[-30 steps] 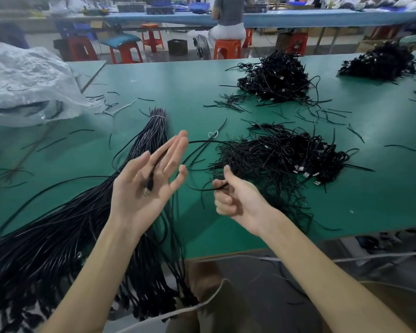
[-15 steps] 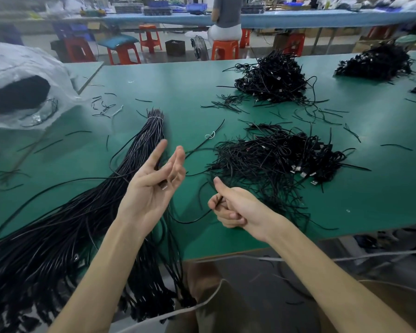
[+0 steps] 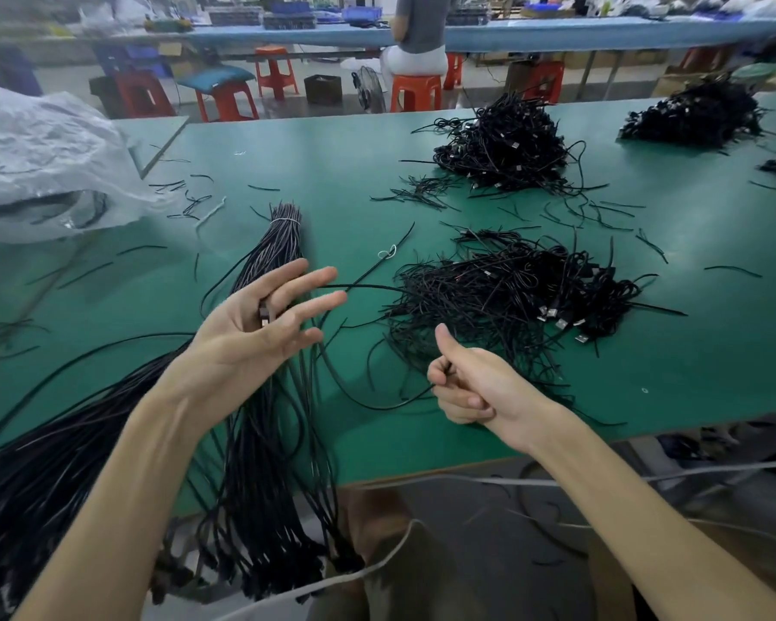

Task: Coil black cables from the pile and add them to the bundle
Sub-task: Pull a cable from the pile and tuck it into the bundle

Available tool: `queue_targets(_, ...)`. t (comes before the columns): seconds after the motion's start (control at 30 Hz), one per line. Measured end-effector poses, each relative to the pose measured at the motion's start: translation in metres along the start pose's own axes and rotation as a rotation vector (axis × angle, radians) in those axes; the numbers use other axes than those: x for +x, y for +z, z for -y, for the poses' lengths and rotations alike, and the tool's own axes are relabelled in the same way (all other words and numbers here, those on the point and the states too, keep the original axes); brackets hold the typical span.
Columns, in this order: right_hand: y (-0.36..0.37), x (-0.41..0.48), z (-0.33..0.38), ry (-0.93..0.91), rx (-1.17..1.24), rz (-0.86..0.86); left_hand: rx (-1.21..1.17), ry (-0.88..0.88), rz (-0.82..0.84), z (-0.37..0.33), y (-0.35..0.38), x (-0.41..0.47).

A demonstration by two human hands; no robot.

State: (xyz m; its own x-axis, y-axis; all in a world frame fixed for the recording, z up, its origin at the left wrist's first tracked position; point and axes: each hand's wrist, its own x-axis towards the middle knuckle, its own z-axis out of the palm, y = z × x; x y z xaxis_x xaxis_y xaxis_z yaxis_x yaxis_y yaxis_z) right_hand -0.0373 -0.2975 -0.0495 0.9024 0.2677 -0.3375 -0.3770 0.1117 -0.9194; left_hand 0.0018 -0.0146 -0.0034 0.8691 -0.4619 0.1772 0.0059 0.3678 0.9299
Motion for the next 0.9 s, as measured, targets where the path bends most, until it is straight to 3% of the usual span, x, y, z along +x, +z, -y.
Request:
queue_targets(0.1,-0.008,-0.005,-0.002,0.016,0.008,0.008,0.034,0.001,0.048,-0.006,-0.006,-0.002)
queue_targets(0.23,-0.014,-0.014,-0.002,0.015,-0.180,0.076,0.187,-0.211,-0.253,0.003,-0.002,0.011)
queue_targets(0.3,-0.014,-0.018,0.001,0.021,-0.333,0.080,0.268,-0.362,-0.309,0.012,-0.003,0.013)
queue_targets(0.5,-0.014,-0.024,0.015,-0.124,-0.567,0.023,0.302,-0.628,-0.134,0.038,-0.007,0.011)
queue_targets(0.7,-0.012,-0.020,0.009,-0.337,-0.735,-0.277,0.670,-0.540,-0.192,0.035,-0.002,0.013)
queue_targets(0.9,-0.011,-0.021,0.015,-0.521,-0.351,-0.314,0.671,-0.487,-0.238,0.036,-0.002,0.011)
